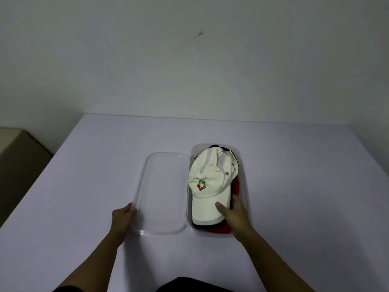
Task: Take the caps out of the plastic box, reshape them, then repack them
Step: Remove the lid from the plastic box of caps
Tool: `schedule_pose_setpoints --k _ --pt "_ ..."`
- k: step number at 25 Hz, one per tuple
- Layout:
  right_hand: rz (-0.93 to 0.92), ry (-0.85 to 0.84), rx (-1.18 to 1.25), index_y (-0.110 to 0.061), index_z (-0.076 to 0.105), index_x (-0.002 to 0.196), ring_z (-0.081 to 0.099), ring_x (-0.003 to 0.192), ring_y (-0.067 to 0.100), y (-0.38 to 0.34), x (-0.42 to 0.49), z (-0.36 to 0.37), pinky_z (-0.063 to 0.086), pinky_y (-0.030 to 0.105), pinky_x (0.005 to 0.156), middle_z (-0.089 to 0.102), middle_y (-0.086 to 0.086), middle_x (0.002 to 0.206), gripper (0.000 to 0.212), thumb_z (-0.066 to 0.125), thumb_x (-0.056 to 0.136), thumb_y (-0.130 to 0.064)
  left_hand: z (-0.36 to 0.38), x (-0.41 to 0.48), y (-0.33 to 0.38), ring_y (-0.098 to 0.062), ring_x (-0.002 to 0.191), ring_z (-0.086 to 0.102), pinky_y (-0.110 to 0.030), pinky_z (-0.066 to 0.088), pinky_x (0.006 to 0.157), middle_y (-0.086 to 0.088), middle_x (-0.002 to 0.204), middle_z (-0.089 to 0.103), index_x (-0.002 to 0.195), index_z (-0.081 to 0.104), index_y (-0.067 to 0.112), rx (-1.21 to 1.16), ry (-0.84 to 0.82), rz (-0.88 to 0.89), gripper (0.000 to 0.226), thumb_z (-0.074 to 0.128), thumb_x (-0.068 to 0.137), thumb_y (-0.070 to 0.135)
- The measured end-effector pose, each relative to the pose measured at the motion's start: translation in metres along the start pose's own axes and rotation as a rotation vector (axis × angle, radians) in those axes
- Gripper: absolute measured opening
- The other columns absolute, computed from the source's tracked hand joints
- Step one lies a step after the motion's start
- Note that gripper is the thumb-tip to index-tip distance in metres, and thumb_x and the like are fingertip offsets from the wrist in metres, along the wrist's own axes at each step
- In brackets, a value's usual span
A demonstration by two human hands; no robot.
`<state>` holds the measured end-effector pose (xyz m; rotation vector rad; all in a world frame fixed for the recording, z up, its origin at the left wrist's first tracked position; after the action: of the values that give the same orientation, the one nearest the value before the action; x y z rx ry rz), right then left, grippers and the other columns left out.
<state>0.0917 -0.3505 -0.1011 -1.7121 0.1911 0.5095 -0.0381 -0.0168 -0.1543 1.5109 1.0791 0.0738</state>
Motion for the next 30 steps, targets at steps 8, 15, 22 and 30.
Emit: schedule_pose_setpoints --k 8,15,22,30 --pt "-0.146 -0.141 0.659 -0.016 0.049 0.132 0.061 0.114 0.016 -0.066 0.004 -0.051 0.055 0.028 0.089 0.062 0.002 0.128 0.058 0.065 0.076 -0.018 0.077 -0.037 0.074 -0.042 0.128 0.033 -0.047 0.031 0.106 -0.030 0.137 0.039 0.136 0.044 -0.005 0.451 0.195 0.369 0.045 0.048 0.094 0.012" --pt "-0.241 -0.017 0.728 -0.021 0.045 0.134 0.061 0.111 0.011 -0.081 0.055 -0.154 0.051 0.026 0.093 0.058 -0.002 0.129 0.050 0.051 0.085 -0.017 0.188 -0.058 0.092 -0.041 0.126 0.047 -0.046 0.036 0.105 -0.025 0.139 0.047 0.148 0.019 0.002 0.468 -0.070 0.351 0.052 0.033 0.100 0.017" --pt "-0.042 0.085 0.544 -0.008 0.029 0.145 0.042 0.131 0.029 -0.009 0.144 -0.199 0.041 0.035 0.105 0.037 0.013 0.149 0.047 0.035 0.099 -0.002 0.192 -0.048 0.086 -0.041 0.116 0.055 -0.049 0.041 0.101 -0.025 0.130 0.056 0.146 0.024 0.004 0.526 -0.018 0.322 0.051 0.037 0.097 0.005" --pt "0.144 0.406 -0.339 0.000 0.036 0.140 0.041 0.129 0.040 -0.021 0.170 -0.210 0.035 0.043 0.106 0.040 0.027 0.141 0.048 0.044 0.097 -0.021 0.188 -0.048 0.084 -0.040 0.121 0.054 -0.050 0.040 0.105 -0.023 0.133 0.054 0.146 0.024 0.005 0.543 -0.034 0.312 0.048 0.034 0.098 0.007"
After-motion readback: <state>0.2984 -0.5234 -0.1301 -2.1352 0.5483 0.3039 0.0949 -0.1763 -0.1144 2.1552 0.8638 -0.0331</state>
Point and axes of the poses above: each hand's wrist, its own x-axis towards the middle knuckle, its own z-axis out of the palm, y = z × x, the point moved 6 cm from there along x, towards the middle knuckle
